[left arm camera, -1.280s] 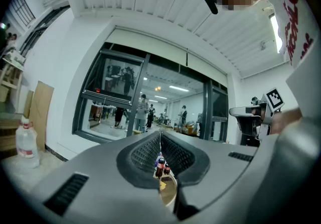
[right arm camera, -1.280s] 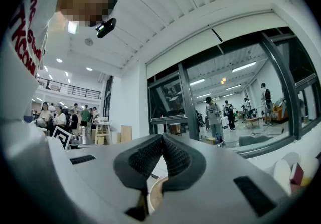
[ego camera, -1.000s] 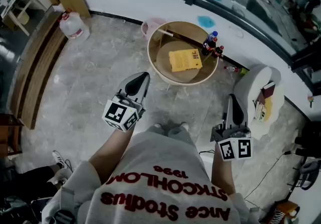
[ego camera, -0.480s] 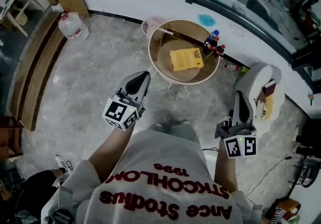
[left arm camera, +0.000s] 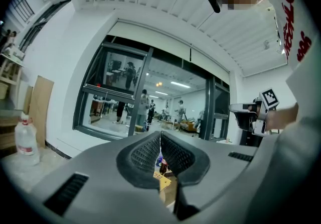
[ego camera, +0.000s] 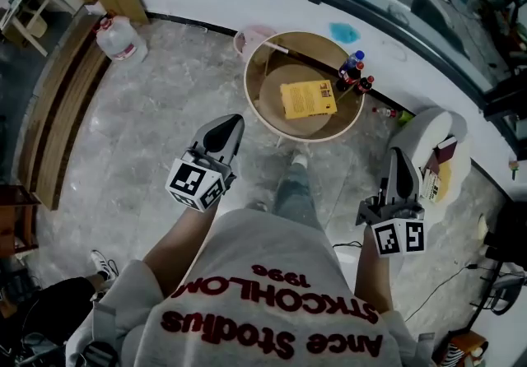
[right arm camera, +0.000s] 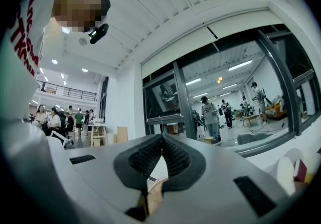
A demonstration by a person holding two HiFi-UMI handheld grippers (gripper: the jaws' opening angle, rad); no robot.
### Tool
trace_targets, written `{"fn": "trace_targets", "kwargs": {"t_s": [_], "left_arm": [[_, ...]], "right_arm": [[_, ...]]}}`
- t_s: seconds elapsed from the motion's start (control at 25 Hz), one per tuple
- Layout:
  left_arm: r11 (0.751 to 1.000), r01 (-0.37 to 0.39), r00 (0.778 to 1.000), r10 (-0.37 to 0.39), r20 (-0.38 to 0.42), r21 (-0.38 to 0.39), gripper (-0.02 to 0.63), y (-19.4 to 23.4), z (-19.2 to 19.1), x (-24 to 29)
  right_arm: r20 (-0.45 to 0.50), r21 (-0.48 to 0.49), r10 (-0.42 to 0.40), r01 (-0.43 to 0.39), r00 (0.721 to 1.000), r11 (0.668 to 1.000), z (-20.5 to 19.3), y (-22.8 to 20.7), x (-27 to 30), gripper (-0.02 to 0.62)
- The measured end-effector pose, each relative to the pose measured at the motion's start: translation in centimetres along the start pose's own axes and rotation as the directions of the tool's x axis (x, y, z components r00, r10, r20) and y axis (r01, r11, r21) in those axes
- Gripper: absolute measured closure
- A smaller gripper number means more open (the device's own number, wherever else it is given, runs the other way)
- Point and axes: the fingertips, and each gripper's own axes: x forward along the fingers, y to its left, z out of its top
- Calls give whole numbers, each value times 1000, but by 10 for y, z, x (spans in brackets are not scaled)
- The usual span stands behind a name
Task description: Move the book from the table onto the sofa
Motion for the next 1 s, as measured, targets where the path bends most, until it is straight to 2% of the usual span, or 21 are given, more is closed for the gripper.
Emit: {"fn": "trace_targets", "kwargs": {"t_s": [0.36,0.72,1.0], "left_arm": [[998,-64,998,64,-12,-4,588,28,6,66],[992,-126,991,125,-49,-21,588,58,2,163],[990,-134,987,129,-97,-46,588,71,-19,237]], "right_arm": [[-9,27,79,-79,997,997,-3,-47,91,568],[-69,48,135,-132,988,990,-17,-113,184,568],[-126,49,182,-177,975,983,-33,-170,245,568]]}}
